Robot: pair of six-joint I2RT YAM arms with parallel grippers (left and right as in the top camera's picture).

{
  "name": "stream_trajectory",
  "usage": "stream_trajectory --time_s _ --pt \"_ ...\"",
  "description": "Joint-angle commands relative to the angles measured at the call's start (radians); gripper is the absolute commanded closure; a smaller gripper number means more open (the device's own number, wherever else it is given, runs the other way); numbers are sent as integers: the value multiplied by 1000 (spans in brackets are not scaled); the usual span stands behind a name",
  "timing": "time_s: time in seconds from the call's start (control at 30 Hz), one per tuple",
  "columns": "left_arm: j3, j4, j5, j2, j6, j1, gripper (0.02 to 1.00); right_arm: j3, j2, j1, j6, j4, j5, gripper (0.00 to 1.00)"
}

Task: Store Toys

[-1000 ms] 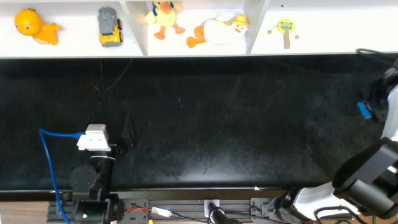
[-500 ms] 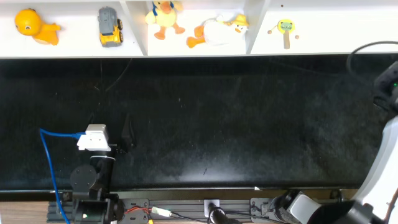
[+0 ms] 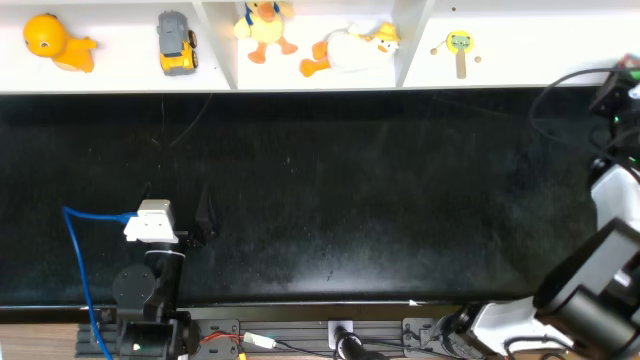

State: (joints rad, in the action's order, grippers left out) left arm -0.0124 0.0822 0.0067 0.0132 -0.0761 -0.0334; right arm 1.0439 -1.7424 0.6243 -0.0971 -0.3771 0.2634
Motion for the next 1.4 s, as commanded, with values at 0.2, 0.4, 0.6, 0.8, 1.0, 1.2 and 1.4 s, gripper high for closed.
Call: stream_trajectory --time_s 0.2,0.4,0.6,0.8,1.0,1.2,1.4 --pt "5 0 6 -10 -8 -8 20 9 -177 -104 -9 -315 110 956" --pt "5 0 6 -10 -8 -8 20 62 -284 -138 -8 -345 109 956" --pt "5 0 6 -10 -8 -8 20 91 -306 -148 -8 -340 104 956" --pt "5 0 6 -10 -8 -8 20 92 -306 -148 40 -318 103 610" --pt "5 0 6 -10 -8 -8 20 92 -284 -148 103 -214 102 5" --pt "5 0 6 -10 -8 -8 20 92 -96 -147 142 58 -35 3" --pt "5 0 6 -10 -8 -8 23 92 220 -147 142 439 -101 3"
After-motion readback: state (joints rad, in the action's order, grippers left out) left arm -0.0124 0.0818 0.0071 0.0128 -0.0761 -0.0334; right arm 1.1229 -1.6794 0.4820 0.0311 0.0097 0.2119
